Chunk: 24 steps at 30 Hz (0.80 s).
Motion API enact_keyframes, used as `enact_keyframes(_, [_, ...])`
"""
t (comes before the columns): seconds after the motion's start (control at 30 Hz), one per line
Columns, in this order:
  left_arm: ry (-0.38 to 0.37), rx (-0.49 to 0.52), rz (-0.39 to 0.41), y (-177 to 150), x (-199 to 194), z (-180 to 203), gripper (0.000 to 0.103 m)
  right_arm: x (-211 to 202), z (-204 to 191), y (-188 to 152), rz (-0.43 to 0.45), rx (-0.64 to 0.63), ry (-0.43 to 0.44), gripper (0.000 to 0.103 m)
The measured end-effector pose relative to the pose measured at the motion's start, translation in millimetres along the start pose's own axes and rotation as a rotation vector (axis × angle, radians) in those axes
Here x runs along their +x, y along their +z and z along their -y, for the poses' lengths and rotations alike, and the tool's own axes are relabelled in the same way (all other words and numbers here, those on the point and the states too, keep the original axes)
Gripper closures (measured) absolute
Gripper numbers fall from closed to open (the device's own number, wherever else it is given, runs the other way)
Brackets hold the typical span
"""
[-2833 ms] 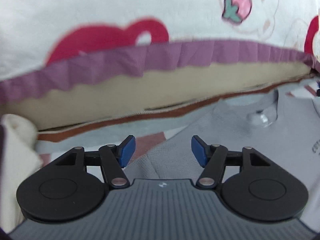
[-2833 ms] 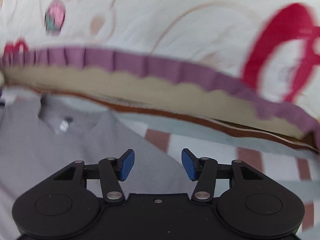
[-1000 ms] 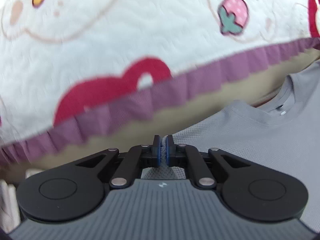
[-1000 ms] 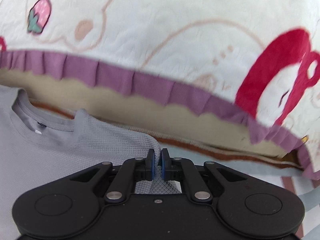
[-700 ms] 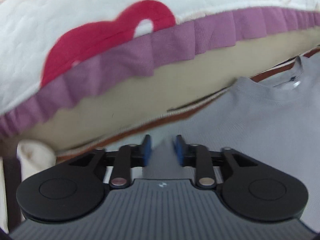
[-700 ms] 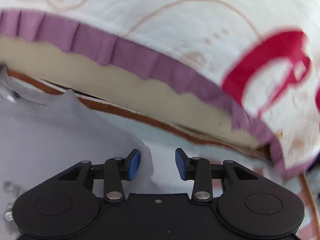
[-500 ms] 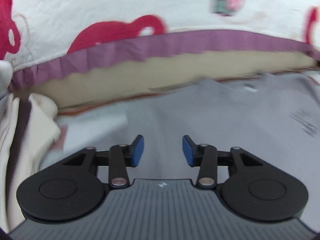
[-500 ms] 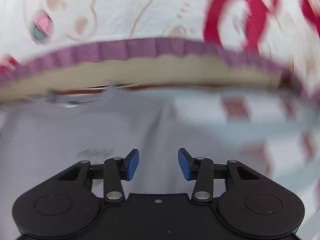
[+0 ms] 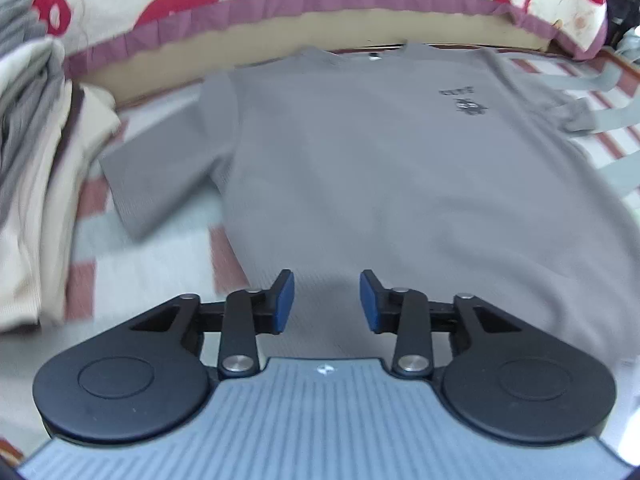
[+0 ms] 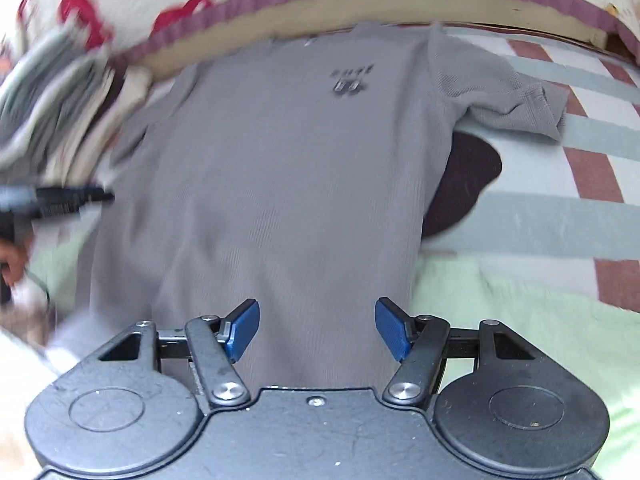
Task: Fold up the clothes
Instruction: 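Grasp the shirt's side edge near the hem with the right gripper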
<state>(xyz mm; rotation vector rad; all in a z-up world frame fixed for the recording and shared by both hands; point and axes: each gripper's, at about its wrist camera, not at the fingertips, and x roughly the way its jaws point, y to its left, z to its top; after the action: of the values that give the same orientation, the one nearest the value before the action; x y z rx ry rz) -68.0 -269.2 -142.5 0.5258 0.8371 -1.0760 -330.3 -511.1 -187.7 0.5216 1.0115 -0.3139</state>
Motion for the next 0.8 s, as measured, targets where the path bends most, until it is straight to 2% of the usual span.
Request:
enact_keyframes(0.03, [-0.024, -0.024, -0.014, -5, -6, 0, 0.051, 1, -1, 2, -0.028, -0.031, -0.007, 0.034])
enact_keyframes(0.13, [-0.056, -0.045, -0.064, -16, -8, -3, 0.048, 2, 3, 7, -0.096, -0.089, -0.025, 0.034])
enact_keyframes(0.23, [0.014, -0.114, -0.112, -31, -7, -14, 0.048, 4, 16, 2, -0.191, -0.046, 0.057, 0.033])
enact_keyframes(0.3, [0.058, -0.161, -0.142, -41, -7, -21, 0.049, 9, 26, -8, -0.249, 0.030, 0.114, 0.033])
enact_keyframes(0.33, [0.054, -0.193, -0.139, -44, -10, -25, 0.049, 12, 30, -15, -0.269, 0.072, 0.132, 0.033])
enact_keyframes(0.37, [0.050, -0.223, -0.136, -46, -14, -30, 0.049, 16, 35, -22, -0.279, 0.114, 0.132, 0.033])
enact_keyframes(0.43, [0.031, -0.254, -0.131, -46, -21, -33, 0.049, 23, 42, -37, -0.290, 0.182, 0.066, 0.032])
enact_keyframes(0.5, [0.019, -0.247, -0.163, -47, -20, -31, 0.048, 25, 47, -52, -0.248, 0.235, 0.027, 0.030])
enact_keyframes(0.53, [0.010, -0.240, -0.178, -48, -17, -30, 0.047, 23, 48, -57, -0.205, 0.255, 0.045, 0.039])
enact_keyframes(0.57, [0.002, -0.233, -0.194, -49, -14, -29, 0.045, 22, 48, -59, -0.180, 0.260, 0.073, 0.054])
enact_keyframes(0.6, [0.008, -0.221, -0.216, -50, -10, -28, 0.044, 21, 46, -59, -0.167, 0.254, 0.109, 0.084])
enact_keyframes(0.63, [0.017, -0.204, -0.234, -48, -6, -25, 0.044, 18, 42, -58, -0.144, 0.229, 0.126, 0.088])
enact_keyframes(0.73, [0.018, -0.177, -0.270, -46, 5, -20, 0.038, 3, 26, -53, -0.073, 0.075, 0.106, 0.092])
enact_keyframes(0.8, [0.017, -0.173, -0.285, -47, 9, -18, 0.037, -4, 26, -53, -0.050, 0.070, 0.112, 0.093])
